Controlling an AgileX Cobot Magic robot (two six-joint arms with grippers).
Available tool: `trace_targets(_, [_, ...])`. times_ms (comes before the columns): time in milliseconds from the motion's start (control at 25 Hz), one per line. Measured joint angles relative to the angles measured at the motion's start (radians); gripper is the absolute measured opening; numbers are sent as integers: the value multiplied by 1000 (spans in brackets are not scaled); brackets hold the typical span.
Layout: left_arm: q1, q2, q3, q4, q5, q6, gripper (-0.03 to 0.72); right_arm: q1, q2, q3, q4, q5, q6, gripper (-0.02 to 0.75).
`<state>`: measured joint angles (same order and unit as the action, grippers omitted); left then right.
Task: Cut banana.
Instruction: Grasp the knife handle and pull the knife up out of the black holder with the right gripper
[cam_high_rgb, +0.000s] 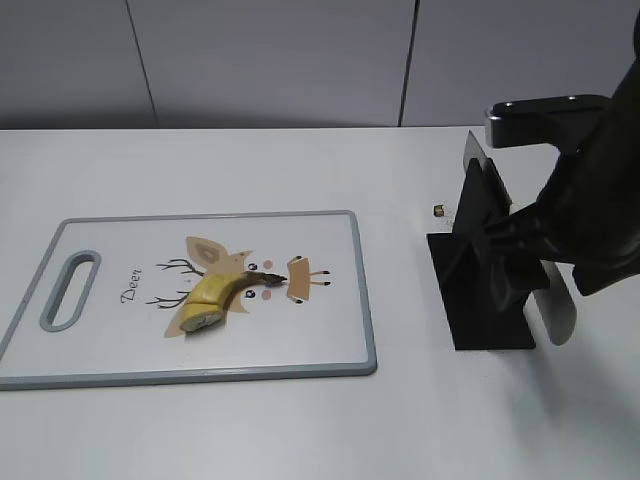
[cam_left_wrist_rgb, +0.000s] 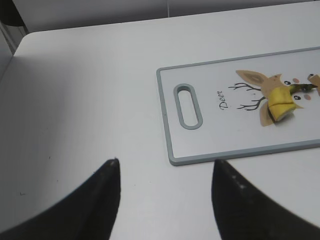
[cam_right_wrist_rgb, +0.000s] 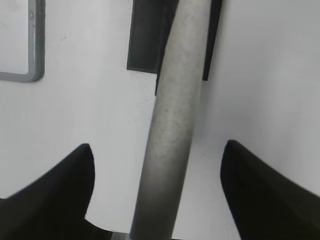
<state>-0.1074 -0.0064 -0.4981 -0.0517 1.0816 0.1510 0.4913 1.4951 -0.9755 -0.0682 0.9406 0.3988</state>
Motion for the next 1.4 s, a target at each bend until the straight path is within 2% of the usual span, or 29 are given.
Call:
trace_targets(160, [0,0,0,0,0,0,562,0,38,-1,-12,-3,0,579])
trace_targets(440, [0,0,0,0,0,0,562,0,79,-1,-12,-5,0,471])
trace_targets(520, [0,0,0,0,0,0,562,0,80,-2,-12,-5,0,412])
trace_targets(600, [0,0,0,0,0,0,562,0,80,-2,-12,-6,0,324])
trace_targets(680, [0,0,0,0,0,0,562,0,80,-2,-14,-4,9,193])
trace_targets(720, [0,0,0,0,0,0,562,-2,80,-2,-21,-2,28,174])
trace_targets(1400, [0,0,0,0,0,0,562,-2,-1,-3,-7,4,95,163])
